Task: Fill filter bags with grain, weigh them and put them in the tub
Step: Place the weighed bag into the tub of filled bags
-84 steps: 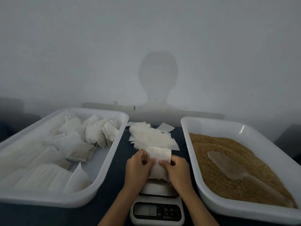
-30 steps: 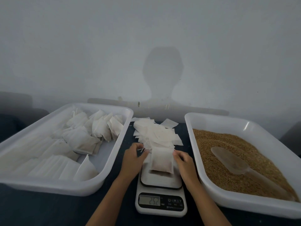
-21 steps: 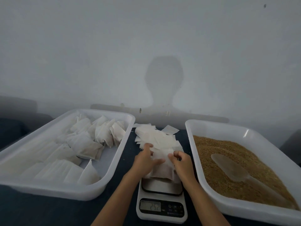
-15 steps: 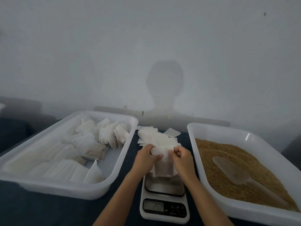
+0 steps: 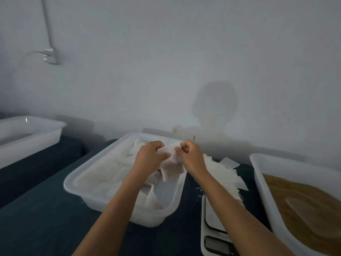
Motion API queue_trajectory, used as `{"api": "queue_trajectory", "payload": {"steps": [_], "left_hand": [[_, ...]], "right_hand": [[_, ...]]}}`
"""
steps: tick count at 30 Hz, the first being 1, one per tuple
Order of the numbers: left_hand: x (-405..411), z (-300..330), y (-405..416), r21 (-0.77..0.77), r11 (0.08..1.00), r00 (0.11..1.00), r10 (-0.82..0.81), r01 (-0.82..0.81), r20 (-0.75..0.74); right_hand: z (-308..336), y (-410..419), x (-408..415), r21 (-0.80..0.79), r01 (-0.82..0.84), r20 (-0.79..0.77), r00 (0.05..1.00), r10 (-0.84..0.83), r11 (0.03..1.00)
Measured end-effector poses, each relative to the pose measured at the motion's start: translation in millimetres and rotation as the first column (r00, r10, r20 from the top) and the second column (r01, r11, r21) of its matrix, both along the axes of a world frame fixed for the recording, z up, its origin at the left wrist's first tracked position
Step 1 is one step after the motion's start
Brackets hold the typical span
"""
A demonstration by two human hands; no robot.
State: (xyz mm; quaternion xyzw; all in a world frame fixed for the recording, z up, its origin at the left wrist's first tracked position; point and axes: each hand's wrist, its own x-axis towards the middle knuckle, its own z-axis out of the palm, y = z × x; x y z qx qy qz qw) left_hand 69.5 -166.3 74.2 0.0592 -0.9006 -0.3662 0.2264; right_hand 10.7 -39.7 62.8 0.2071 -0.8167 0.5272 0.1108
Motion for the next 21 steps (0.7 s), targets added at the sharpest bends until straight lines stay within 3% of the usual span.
{"api": "queue_trajectory", "payload": {"steps": [5, 9, 14, 19, 21], "left_hand": [[-8.1, -23.3, -45.0, 0.040, 0.993, 0.982, 0.099, -0.107, 0.160], [-19.4, -45.1, -64.3, -0.063, 0.997, 0.932, 0.069, -0.050, 0.355], [-26.0, -65.8, -77.9, -0.180, 0.983, 0.830, 0.124, -0.029, 0.544], [-25.4, -75.4, -85.0, -0.347, 0.930, 0.792, 0.300, -0.120, 0.531], [-26.1, -77.7, -83.0, -0.419, 0.900, 0.782, 0.348, -0.124, 0.517]], "right_hand": [[-21.9, -58.9, -11.6, 0.132, -0.046, 0.081, 0.996, 0.036, 0.990], [-43.4, -82.8, -14.3, 0.318, -0.042, 0.131, 0.991, 0.000, 0.947], [-63.7, -89.6, -9.7, 0.553, -0.141, 0.253, 0.967, -0.004, 0.821], [-66.2, -92.3, -3.9, 0.656, -0.439, 0.438, 0.884, 0.164, 0.614], [-66.3, -93.9, -0.2, 0.711, -0.453, 0.399, 0.890, 0.223, 0.538]]}}
